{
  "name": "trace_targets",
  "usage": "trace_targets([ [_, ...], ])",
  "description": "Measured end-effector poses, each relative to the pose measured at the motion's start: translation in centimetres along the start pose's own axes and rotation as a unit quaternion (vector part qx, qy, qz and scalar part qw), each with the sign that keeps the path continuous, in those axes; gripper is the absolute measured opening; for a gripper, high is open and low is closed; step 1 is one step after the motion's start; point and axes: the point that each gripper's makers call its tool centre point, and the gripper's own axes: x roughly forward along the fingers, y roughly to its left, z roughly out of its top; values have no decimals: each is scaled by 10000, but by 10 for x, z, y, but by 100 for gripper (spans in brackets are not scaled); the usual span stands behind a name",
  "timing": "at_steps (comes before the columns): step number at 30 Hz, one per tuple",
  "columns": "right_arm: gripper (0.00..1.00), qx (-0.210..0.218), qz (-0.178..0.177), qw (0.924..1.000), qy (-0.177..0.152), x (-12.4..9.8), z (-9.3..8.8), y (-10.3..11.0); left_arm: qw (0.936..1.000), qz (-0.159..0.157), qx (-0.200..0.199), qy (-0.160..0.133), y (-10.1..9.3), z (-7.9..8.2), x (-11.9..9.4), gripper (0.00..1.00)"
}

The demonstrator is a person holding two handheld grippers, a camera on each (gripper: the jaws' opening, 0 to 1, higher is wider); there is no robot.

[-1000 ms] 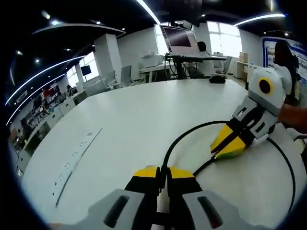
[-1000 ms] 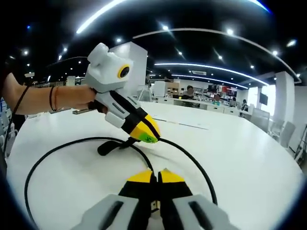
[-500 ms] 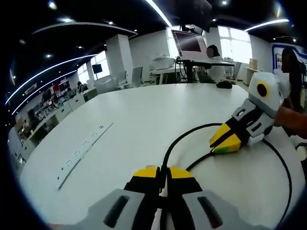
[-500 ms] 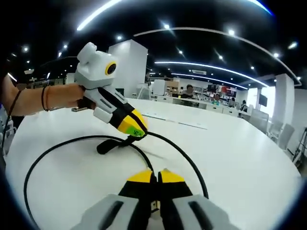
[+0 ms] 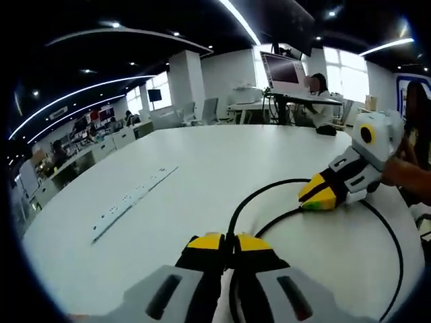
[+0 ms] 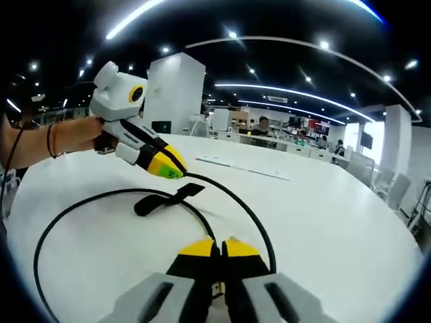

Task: Find the charging cable on the desk, coil it up and secure with Velcro.

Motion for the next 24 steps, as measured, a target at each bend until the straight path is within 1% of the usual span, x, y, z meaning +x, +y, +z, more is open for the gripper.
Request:
trace_targets([
  [5, 6, -60, -28, 10000, 37, 0, 1, 0, 9995, 229, -209, -52, 10, -8, -12, 7],
  [7, 6, -71, -35, 10000, 50, 0, 1, 0, 9993, 290, -245, -63, 12, -9, -16, 7],
  [10, 6, -102, -49, 9999, 86, 0, 1, 0, 9983, 466, -354, -78, 17, -12, -24, 7],
  [14, 6, -144, -88, 9998, 115, 0, 1, 1, 9972, 506, -519, -182, 15, -16, -33, 7],
  [21, 6, -206, -147, 9996, 119, 0, 2, 2, 9945, 720, -721, -224, 19, -26, -46, 7],
  [24, 6, -210, -162, 9996, 116, 0, 2, 2, 9925, 788, -900, -265, 19, -30, -54, 7],
])
